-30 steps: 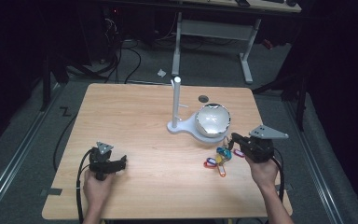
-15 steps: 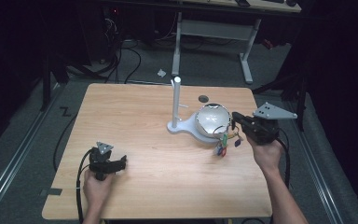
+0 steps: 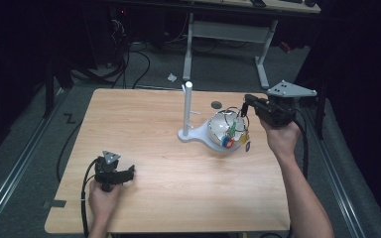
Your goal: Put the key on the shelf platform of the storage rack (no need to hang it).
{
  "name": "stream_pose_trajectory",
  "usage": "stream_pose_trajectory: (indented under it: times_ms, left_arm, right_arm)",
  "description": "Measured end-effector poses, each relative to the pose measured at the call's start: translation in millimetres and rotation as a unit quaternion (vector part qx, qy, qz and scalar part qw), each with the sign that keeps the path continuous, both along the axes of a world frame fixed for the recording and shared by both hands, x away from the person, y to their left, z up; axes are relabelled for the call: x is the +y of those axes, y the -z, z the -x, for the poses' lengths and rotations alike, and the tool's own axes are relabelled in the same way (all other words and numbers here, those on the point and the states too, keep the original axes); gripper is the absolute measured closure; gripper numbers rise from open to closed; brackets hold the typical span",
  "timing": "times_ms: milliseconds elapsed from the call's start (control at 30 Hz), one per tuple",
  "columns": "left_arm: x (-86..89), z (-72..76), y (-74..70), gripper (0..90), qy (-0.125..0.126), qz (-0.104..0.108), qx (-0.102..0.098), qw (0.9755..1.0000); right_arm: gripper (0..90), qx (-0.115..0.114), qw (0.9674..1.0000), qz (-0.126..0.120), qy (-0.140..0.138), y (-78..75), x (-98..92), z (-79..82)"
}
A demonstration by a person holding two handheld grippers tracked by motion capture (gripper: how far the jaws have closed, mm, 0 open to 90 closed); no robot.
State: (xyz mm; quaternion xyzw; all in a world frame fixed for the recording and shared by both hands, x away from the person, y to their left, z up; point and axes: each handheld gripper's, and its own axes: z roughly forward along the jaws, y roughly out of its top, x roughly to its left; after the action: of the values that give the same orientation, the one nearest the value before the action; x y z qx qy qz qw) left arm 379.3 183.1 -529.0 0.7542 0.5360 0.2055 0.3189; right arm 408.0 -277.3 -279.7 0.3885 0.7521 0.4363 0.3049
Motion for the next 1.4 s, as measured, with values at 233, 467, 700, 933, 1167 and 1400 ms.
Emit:
stream_pose_trajectory:
  times_ms: [233,467,700,933,1167,1400]
  left_arm:
    - [0.1,0.1,0.0,16.9,0.000,0.000,0.000,1.0000]
    - [0.1,0.1,-0.1,16.9,0.000,0.000,0.000,1.0000]
    - [0.3,0.0,0.0,16.9,0.001,-0.001,0.000,1.0000]
    - [0.4,0.0,-0.1,16.9,0.001,-0.001,0.000,1.0000]
    - [0.4,0.0,-0.1,16.9,0.001,-0.001,0.000,1.0000]
    - [0.3,0.1,-0.1,16.9,0.001,-0.001,0.000,1.0000]
  right_arm:
    - [90.0,0.002,0.9999,-0.001,0.014,-4.3,0.1,-15.2]
    - [90.0,0.009,0.9996,-0.005,0.025,-1.4,0.9,-28.2]
    - [90.0,0.012,0.9994,-0.006,0.034,-3.2,1.7,-40.2]
    - [90.0,0.016,0.9992,0.006,0.036,-1.0,7.9,-49.2]
    - [90.0,0.038,0.9987,0.007,0.034,18.7,12.9,-56.0]
    - [90.0,0.064,0.9976,0.010,0.025,40.2,15.8,-62.2]
